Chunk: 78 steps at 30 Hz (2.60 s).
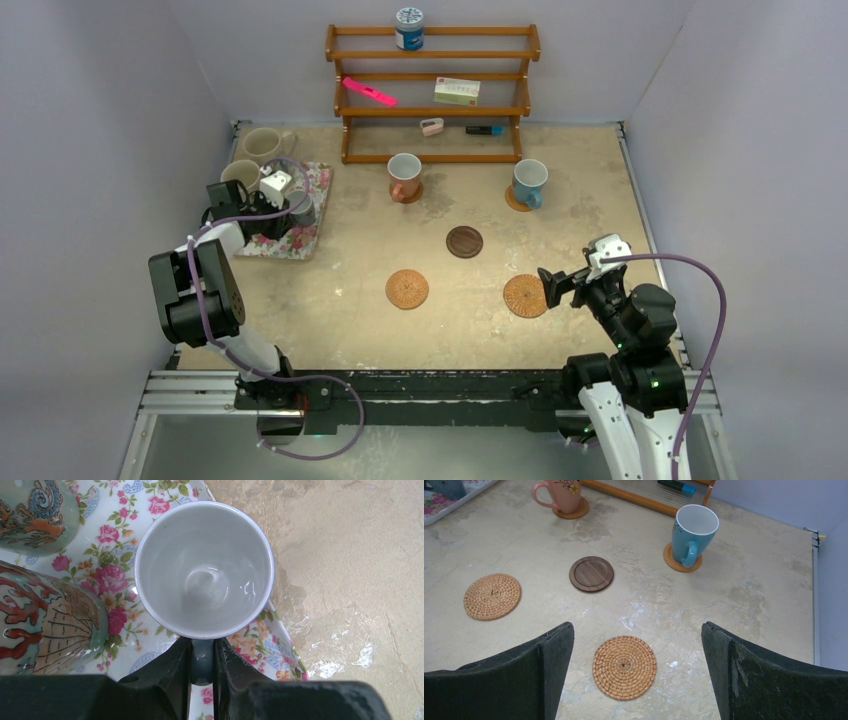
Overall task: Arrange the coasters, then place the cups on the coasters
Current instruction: Pick up the cup from the tray, then place the cup on the coaster.
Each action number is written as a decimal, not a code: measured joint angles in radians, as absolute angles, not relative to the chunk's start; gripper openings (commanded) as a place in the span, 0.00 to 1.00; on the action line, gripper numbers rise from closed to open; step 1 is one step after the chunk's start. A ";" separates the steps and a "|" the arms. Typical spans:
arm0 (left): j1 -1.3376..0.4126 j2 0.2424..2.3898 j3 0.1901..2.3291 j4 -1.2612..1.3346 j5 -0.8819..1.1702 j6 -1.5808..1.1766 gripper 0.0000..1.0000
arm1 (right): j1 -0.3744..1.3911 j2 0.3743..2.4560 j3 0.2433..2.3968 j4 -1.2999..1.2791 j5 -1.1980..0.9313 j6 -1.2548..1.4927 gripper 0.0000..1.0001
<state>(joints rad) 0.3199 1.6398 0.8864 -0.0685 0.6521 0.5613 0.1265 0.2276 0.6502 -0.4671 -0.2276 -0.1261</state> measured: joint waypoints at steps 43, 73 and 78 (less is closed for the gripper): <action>0.167 1.182 0.847 -0.225 0.804 0.471 0.00 | 0.126 0.228 0.650 -0.470 -0.228 -0.132 0.99; -0.402 1.335 0.976 -0.183 0.716 0.353 0.00 | 0.126 0.228 0.650 -0.470 -0.228 -0.132 0.99; -0.469 1.384 0.995 -0.129 0.670 0.347 0.00 | 0.126 0.228 0.650 -0.470 -0.228 -0.132 0.99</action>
<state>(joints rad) -0.4694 1.3838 0.9951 -0.1291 0.6701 0.3466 0.1265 0.2279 0.6502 -0.4702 -0.2276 -0.1322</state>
